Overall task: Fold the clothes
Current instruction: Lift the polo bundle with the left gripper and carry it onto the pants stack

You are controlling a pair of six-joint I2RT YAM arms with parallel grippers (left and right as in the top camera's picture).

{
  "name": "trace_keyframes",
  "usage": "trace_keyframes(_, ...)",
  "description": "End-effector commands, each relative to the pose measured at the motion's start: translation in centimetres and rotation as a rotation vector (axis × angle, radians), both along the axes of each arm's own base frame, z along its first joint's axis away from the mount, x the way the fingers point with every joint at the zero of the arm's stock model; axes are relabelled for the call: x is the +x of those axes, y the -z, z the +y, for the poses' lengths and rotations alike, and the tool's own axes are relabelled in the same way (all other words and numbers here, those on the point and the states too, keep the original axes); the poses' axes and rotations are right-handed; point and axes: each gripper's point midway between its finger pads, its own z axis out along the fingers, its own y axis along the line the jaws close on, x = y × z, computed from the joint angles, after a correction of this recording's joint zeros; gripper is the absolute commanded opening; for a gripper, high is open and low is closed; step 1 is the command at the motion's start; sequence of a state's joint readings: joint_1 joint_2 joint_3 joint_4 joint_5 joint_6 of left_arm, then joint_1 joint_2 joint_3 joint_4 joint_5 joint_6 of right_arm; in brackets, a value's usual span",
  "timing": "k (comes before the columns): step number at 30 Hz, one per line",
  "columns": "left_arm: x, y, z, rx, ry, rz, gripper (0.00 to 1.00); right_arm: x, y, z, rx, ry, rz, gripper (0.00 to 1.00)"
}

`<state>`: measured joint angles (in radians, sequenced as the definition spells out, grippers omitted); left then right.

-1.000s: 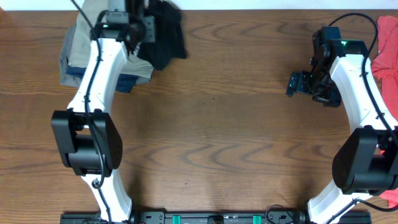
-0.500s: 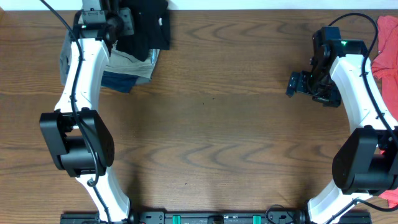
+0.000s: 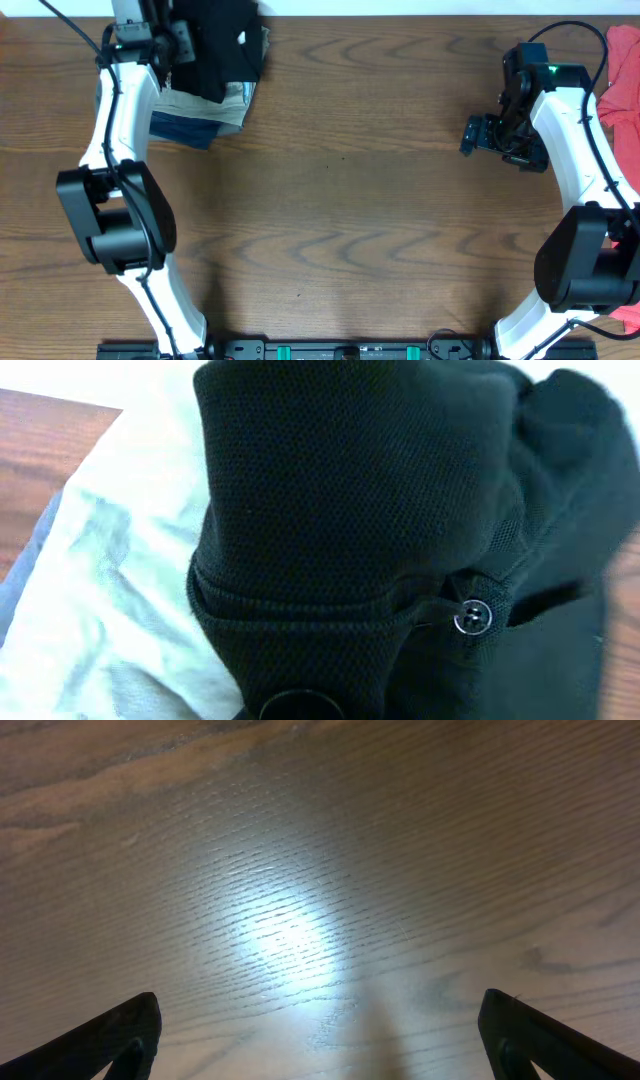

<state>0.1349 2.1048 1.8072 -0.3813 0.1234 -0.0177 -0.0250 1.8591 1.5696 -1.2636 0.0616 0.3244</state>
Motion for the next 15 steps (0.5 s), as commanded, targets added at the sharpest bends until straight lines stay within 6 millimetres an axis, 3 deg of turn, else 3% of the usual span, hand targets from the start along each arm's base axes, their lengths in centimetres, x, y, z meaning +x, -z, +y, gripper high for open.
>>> trace_keyframes(1, 1.0, 0.0, 3.5, 0.034, -0.064, -0.033, 0.07, 0.1, -0.3, 0.0, -0.013, -0.017, -0.008, 0.99)
trace_keyframes(6, 1.2, 0.8, 6.4, 0.037, -0.110, -0.046, 0.09, 0.1, -0.3, 0.0, -0.013, -0.017, -0.008, 0.99)
trace_keyframes(11, 0.9, 0.8, 7.9, 0.039, -0.135, -0.049, 0.17, 0.1, -0.3, 0.0, -0.013, -0.017, -0.008, 0.99)
trace_keyframes(13, 0.8, 0.8, 8.4, 0.039, -0.143, -0.050, 0.37, 0.1, -0.3, 0.0, -0.013, -0.017, -0.008, 0.99)
trace_keyframes(15, 0.7, 0.8, 8.6, 0.038, -0.146, -0.048, 0.96, 0.1, -0.3, 0.0, -0.013, -0.017, -0.008, 0.99)
